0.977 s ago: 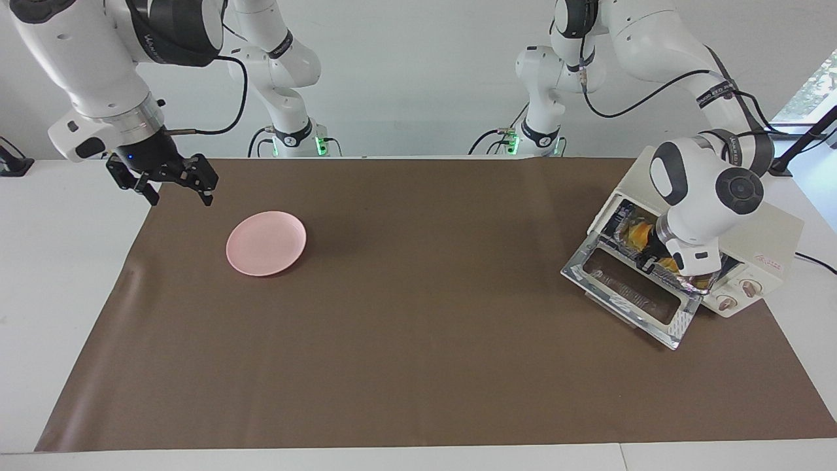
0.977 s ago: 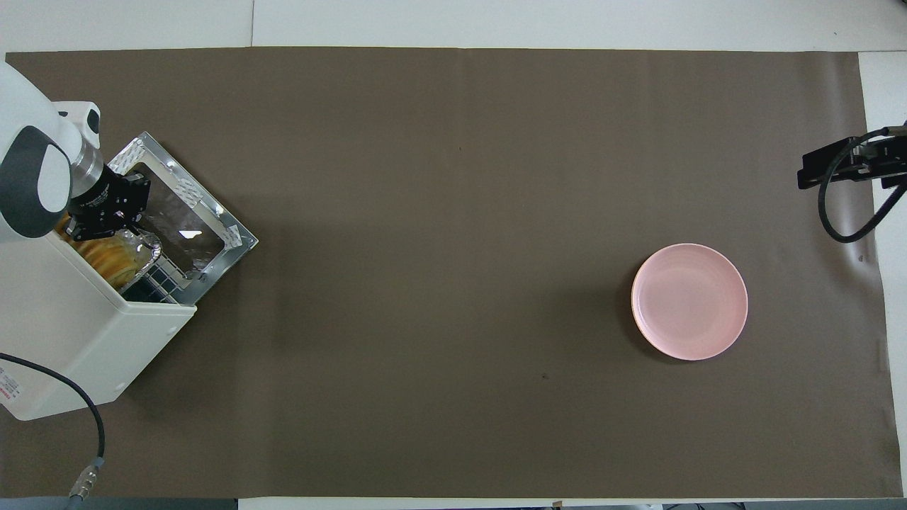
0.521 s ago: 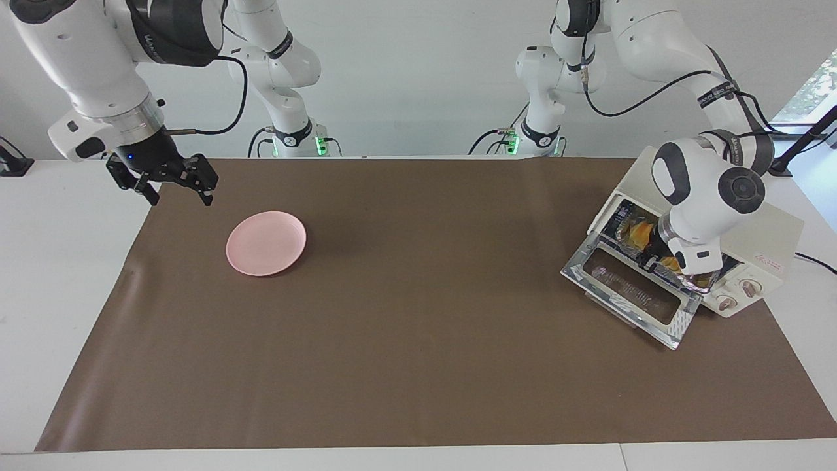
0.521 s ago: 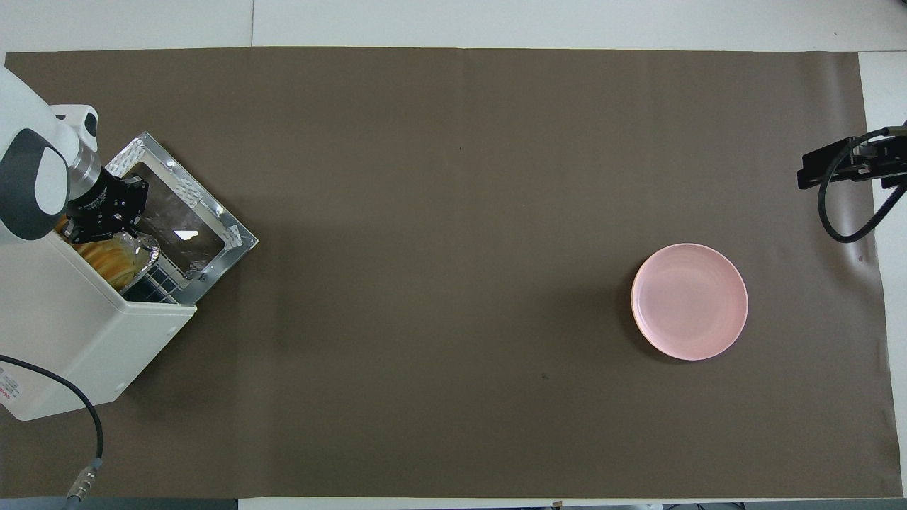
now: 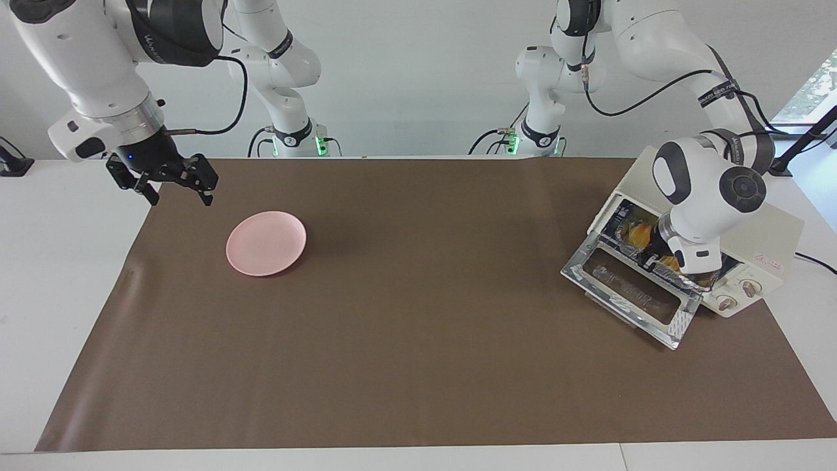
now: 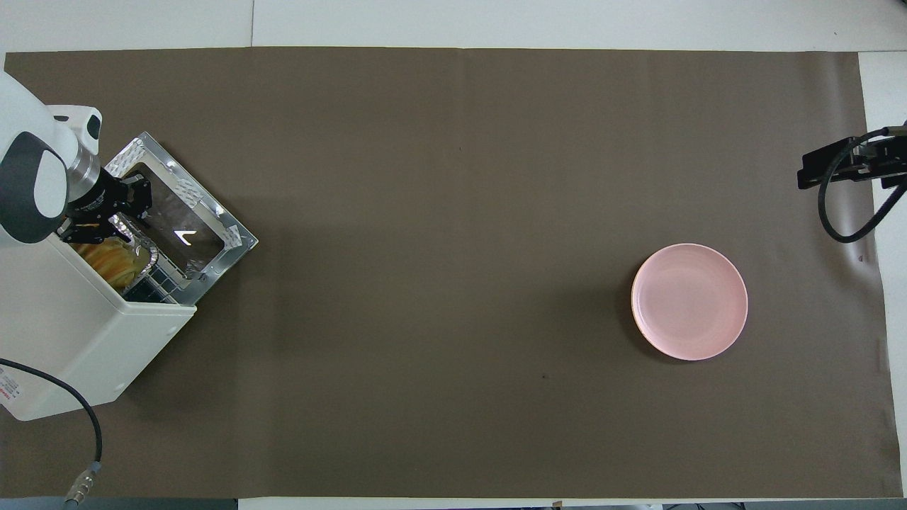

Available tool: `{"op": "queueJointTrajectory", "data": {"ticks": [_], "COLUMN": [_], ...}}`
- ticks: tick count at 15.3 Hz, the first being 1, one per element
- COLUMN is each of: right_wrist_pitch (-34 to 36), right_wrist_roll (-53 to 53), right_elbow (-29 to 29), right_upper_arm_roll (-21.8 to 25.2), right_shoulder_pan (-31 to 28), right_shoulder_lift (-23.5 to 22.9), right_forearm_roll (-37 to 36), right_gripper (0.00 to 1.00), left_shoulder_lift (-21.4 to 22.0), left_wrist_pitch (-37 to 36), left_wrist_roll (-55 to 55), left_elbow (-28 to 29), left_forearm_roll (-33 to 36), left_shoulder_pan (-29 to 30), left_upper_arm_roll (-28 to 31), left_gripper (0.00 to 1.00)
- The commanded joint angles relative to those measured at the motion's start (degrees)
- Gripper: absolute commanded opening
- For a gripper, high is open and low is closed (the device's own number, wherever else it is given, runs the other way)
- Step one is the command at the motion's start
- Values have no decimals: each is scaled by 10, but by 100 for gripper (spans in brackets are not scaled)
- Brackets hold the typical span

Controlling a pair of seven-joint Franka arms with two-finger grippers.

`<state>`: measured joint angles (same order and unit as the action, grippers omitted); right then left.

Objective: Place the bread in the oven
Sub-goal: 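Lower the foil tray into the open oven with the left gripper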

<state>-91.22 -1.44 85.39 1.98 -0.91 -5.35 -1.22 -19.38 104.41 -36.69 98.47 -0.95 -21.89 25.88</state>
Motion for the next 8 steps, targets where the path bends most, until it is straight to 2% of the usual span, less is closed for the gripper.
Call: {"op": "queueJointTrajectory", "data": {"ticks": [1,2,8], "right_wrist_pitch": [4,4,4], "right_wrist_roll": [-9,-9,-9], "right_elbow": [8,8,8], "right_upper_arm_roll": [-3,-3,-3], "right_shoulder_pan": [-1,-1,-1], "right_shoulder_lift": [8,8,8], "right_forearm_roll": [-6,-6,-6], "right_gripper": [100,100,100], "left_shoulder_lift": [21,19,14], "left_wrist_pitch": [11,11,11], "left_wrist_roll": [11,10,10], "left_elbow": [20,16,-25], "left_forearm_roll": [14,14,15], "left_shoulder_pan": [4,4,0], "left_upper_arm_roll": [-1,-1,-1], "left_gripper": [94,100,100]}}
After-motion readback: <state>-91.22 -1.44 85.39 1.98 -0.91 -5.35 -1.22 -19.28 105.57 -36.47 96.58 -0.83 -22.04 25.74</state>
